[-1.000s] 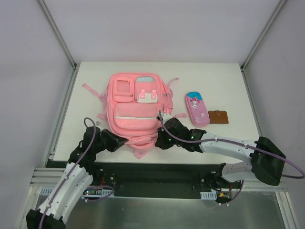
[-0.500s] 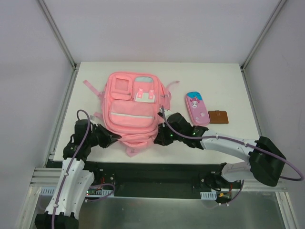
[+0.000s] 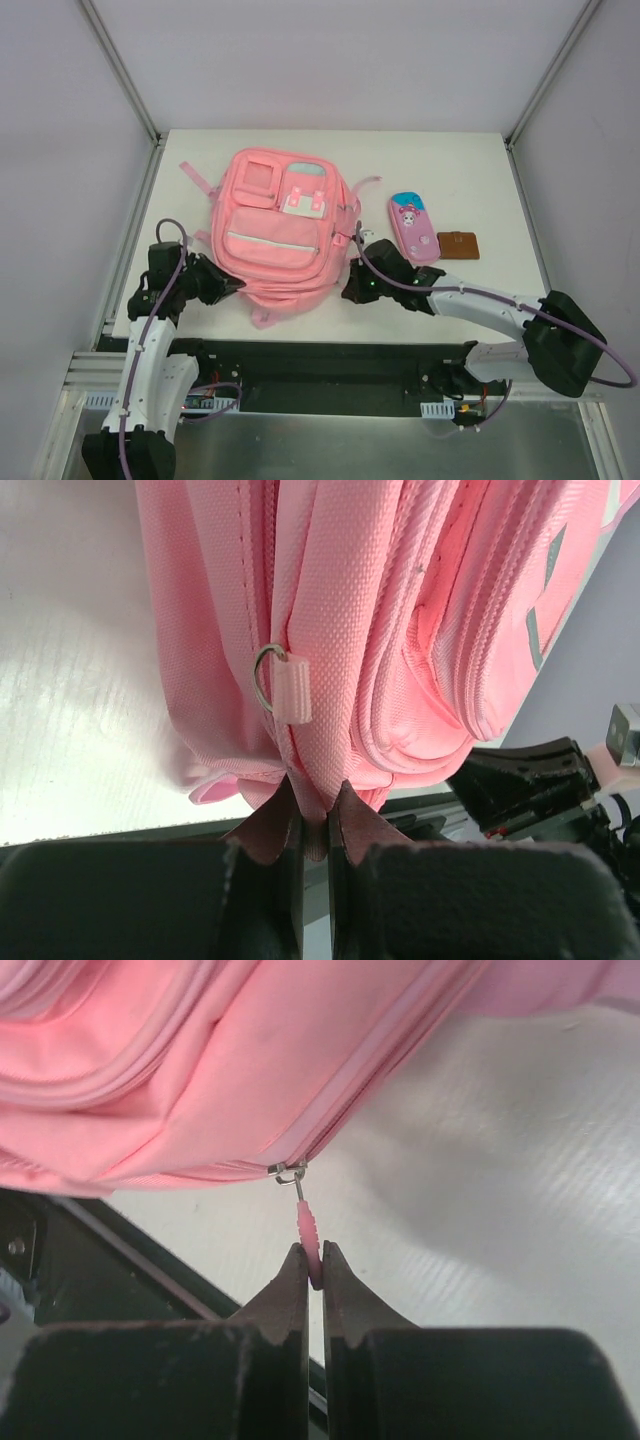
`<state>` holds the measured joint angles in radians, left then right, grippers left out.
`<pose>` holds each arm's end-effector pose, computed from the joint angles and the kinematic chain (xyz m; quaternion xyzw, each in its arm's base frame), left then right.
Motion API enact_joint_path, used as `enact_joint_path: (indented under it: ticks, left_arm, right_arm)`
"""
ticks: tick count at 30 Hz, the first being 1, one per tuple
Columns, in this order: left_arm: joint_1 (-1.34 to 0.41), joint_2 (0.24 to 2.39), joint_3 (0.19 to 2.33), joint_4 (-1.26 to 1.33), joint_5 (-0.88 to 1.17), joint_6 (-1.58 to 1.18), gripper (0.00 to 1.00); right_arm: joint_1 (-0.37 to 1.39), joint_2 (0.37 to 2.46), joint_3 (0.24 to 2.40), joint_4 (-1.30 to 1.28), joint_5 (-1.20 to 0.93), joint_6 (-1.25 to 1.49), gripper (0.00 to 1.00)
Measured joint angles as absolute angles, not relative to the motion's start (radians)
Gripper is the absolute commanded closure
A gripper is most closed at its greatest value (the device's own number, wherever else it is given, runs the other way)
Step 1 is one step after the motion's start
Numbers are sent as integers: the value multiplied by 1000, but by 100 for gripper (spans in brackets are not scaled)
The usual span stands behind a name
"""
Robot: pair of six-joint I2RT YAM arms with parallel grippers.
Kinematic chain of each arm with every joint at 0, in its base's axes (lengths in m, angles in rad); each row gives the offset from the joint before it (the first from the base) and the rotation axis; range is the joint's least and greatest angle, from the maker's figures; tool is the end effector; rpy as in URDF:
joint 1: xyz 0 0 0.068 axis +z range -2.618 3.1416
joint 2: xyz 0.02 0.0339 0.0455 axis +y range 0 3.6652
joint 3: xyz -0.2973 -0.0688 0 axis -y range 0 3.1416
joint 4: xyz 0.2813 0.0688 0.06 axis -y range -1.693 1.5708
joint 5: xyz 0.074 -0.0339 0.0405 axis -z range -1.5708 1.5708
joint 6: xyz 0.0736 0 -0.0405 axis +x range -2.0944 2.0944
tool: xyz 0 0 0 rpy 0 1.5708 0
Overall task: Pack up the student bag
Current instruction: Zip the student bag at the center of the board.
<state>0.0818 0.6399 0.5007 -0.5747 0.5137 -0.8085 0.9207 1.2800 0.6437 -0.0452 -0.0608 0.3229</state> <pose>0.1752 -0.0219 0.2210 -0.2836 0.8395 -0.3588 0.2935 0.1848 0.2504 0.1865 -0.2782 0.8585 0.2727 0.3335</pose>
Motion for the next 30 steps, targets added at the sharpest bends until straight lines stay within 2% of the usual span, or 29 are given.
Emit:
enact_joint_path:
  ticks: [7,17,30]
  left_arm:
    - [94,636,511,-582,517,-792,100]
    - [94,619,544,-599,526,-770,100]
    - [107,605,574,-615,558,-769,100]
  right_arm:
    - [786,1290,676,-76,-73,285,99]
    - [612,1419,773,-100,-176,207,99]
    - [512,1644,955,-104,-180,144,99]
